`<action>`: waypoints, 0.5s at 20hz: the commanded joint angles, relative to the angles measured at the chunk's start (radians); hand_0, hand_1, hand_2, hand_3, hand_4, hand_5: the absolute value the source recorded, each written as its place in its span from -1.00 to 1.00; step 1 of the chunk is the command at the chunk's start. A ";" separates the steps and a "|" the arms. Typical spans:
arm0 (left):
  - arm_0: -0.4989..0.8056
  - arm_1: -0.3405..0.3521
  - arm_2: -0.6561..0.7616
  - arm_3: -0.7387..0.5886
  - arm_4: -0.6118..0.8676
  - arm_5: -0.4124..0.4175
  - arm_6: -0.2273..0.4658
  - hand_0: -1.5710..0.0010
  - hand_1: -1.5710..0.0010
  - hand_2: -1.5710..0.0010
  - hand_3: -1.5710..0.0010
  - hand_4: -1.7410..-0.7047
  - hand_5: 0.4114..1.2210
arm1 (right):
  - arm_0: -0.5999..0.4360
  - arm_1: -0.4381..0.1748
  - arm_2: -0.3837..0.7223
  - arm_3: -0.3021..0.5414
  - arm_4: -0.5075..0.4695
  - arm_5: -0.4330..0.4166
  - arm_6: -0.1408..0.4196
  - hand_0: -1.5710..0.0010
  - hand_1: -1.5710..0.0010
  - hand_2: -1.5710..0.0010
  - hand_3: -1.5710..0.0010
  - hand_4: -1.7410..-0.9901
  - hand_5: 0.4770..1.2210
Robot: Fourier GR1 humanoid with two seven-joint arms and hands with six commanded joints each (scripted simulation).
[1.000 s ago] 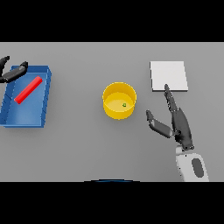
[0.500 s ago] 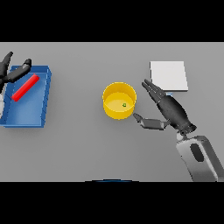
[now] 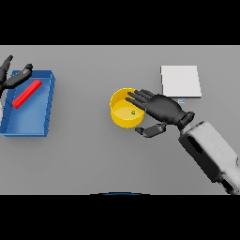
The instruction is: Pick up the red beaker and tilt it to pour out 1 green nut into yellow bowl. Pick up the yellow bowl and place it on the metallic measuring scale.
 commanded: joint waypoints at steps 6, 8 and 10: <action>0.017 0.003 0.005 -0.022 0.007 0.003 0.004 1.00 1.00 1.00 1.00 0.80 -0.30 | -0.121 0.028 0.088 0.134 0.048 0.074 -0.063 1.00 1.00 1.00 1.00 0.56 -0.53; 0.005 0.003 0.005 0.000 0.001 0.000 0.005 1.00 1.00 1.00 1.00 0.81 -0.29 | -0.152 0.042 0.115 0.174 0.067 0.097 -0.055 1.00 1.00 1.00 1.00 0.55 -0.50; 0.008 0.008 0.005 0.011 -0.002 -0.005 -0.014 1.00 1.00 1.00 1.00 0.80 -0.29 | -0.183 0.052 0.135 0.205 0.074 0.127 -0.059 1.00 1.00 1.00 1.00 0.54 -0.48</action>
